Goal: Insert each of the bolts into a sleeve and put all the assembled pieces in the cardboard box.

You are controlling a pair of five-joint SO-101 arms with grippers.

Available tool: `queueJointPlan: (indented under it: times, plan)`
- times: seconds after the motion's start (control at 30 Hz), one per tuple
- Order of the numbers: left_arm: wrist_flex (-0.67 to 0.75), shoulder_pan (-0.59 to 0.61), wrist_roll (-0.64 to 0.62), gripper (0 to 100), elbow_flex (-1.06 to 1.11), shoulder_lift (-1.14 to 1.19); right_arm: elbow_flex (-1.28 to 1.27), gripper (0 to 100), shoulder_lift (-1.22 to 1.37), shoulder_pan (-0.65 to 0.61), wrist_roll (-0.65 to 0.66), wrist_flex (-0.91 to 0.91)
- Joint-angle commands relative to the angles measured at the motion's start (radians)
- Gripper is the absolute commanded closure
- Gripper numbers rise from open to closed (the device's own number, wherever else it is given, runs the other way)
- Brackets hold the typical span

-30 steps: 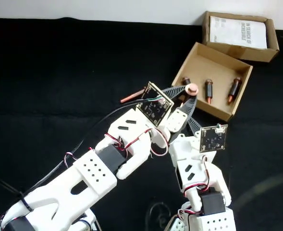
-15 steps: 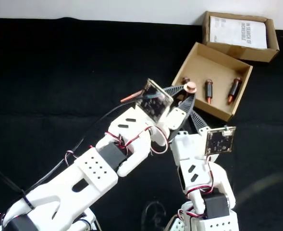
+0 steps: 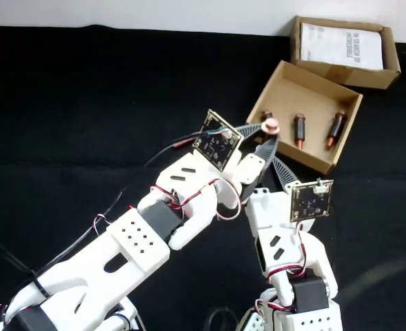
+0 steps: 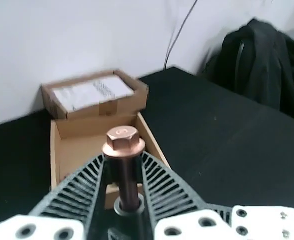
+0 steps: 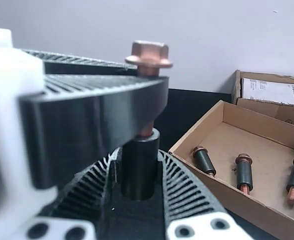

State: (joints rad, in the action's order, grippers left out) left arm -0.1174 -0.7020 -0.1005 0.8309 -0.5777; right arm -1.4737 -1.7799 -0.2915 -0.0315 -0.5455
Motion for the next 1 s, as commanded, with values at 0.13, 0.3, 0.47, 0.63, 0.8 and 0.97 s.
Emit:
queueJointPlan:
  times: [0.13, 0.3, 0.47, 0.63, 0.8, 0.97]
  plan:
    - [-0.233, -0.005, -0.081, 79, -0.019, -0.077, 0.096, 99.1, -0.004, -0.001, 0.011, 0.025]
    - [-0.506, -0.047, -0.141, 71, -0.114, -0.114, 0.088, 99.1, -0.004, -0.001, 0.055, 0.025]
    - [-0.695, -0.039, -0.157, 71, -0.239, -0.119, 0.097, 99.1, -0.004, -0.001, 0.064, 0.027]
    - [-0.891, -0.021, -0.155, 71, -0.389, -0.163, 0.091, 99.1, -0.004, 0.021, 0.063, 0.027]
    - [-1.040, -0.019, -0.155, 78, -0.392, -0.219, 0.099, 99.1, -0.002, 0.064, 0.066, 0.044]
    - [-1.109, -0.018, -0.155, 97, -0.381, -0.280, 0.101, 99.1, -0.002, 0.137, 0.066, 0.122]
